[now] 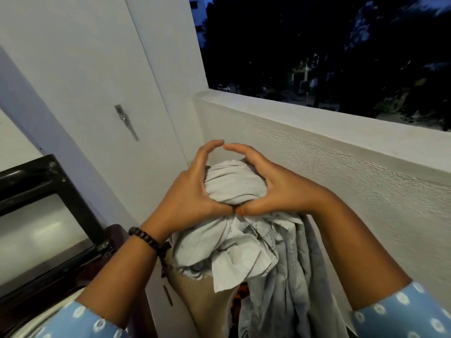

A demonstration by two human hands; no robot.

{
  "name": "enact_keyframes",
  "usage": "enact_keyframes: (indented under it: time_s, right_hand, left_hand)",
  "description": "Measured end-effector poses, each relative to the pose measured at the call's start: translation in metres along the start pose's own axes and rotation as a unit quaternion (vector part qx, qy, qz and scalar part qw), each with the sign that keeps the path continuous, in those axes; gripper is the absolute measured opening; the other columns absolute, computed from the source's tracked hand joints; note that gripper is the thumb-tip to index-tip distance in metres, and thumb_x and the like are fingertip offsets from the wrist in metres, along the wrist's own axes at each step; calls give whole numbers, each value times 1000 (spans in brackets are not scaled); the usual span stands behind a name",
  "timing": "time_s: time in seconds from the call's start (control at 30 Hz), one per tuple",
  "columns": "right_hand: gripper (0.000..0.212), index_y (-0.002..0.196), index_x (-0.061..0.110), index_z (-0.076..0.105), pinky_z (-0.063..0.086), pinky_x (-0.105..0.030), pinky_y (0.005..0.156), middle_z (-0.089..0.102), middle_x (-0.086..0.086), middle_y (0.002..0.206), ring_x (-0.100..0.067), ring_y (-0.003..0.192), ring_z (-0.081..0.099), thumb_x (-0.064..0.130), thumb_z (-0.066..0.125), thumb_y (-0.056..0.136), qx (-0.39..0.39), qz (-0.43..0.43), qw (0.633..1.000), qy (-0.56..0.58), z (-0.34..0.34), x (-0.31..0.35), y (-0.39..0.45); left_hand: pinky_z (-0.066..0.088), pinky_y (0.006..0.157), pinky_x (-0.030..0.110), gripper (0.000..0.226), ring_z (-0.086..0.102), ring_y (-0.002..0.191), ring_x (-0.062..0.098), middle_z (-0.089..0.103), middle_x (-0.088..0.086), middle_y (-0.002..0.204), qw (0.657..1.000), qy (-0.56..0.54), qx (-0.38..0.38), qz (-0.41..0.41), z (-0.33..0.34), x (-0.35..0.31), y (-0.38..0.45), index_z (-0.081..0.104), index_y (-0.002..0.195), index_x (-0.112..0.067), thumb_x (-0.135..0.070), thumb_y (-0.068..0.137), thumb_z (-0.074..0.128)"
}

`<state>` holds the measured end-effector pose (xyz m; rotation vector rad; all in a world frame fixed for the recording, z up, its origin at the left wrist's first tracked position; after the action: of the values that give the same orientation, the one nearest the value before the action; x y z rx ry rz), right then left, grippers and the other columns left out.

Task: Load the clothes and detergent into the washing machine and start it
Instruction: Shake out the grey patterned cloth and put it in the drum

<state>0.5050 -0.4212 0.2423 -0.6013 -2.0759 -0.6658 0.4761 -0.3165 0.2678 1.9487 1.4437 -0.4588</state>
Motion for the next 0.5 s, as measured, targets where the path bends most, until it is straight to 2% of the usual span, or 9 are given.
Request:
enact_keyframes:
  time_s: [0.1, 0.17, 0.2, 0.3, 0.37, 0.4, 0.5]
  right_hand:
    - [122, 148, 51, 4, 42, -28, 106, 33, 12, 149, -4, 129, 46, 31, 89, 62, 30, 32, 997, 58, -1, -23, -9]
    - [124, 147, 52, 4, 39, -35, 111, 30, 14, 153, -6, 133, 44, 41, 88, 56, 32, 53, 994, 89, 0, -40, -13]
    - [125, 147, 52, 5, 39, -34, 111, 30, 14, 153, -4, 133, 43, 45, 88, 55, 37, 62, 992, 101, 3, -49, -15]
    - [119, 138, 56, 12, 41, -12, 99, 33, 22, 146, 15, 122, 45, 59, 88, 46, 49, 84, 982, 163, 15, -67, -23]
    - [109, 127, 59, 17, 41, -6, 91, 33, 29, 138, 22, 115, 45, 61, 87, 43, 39, 84, 974, 206, 21, -69, -25]
    - [106, 124, 59, 18, 41, -5, 90, 32, 30, 136, 24, 114, 46, 59, 87, 44, 31, 79, 970, 227, 24, -67, -24]
    - [101, 126, 57, 22, 41, -5, 91, 33, 28, 138, 21, 117, 45, 44, 90, 52, 0, 42, 965, 260, 28, -55, -14]
  left_hand:
    - [57, 78, 36, 102, 70, 84, 18, 70, 5, 98, 991, -123, -50, -12, -15, 11, 1, 31, 138, -42, -23, 50, 80]
    - [55, 71, 29, 99, 70, 79, 18, 70, 7, 93, 978, -185, -100, -17, -29, 18, 1, 35, 138, -34, -14, 53, 80]
    - [54, 69, 26, 94, 69, 77, 15, 70, 4, 90, 969, -210, -131, -16, -37, 20, 1, 37, 138, -30, -8, 56, 78]
    - [52, 66, 19, 79, 65, 73, 5, 69, -10, 83, 930, -287, -231, -7, -61, 27, -3, 40, 136, -21, -2, 64, 67]
    - [53, 67, 18, 73, 65, 76, 1, 66, -13, 89, 892, -343, -294, -5, -72, 32, -7, 41, 135, -16, -2, 67, 62]
    - [53, 70, 20, 72, 65, 80, 2, 64, -9, 96, 871, -372, -322, -14, -75, 37, -10, 41, 136, -12, -3, 67, 61]
    - [53, 89, 38, 85, 64, 102, 23, 60, 15, 121, 802, -477, -355, -58, -69, 62, -13, 38, 142, -5, -12, 62, 68]
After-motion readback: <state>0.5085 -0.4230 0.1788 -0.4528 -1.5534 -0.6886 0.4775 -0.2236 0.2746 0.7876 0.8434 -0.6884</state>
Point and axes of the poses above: each hand's wrist, its own y-axis towards the middle knuckle, its own z-axis out of the palm, x = y × z, the point moved 10 cm from there along y, towards the middle knuckle
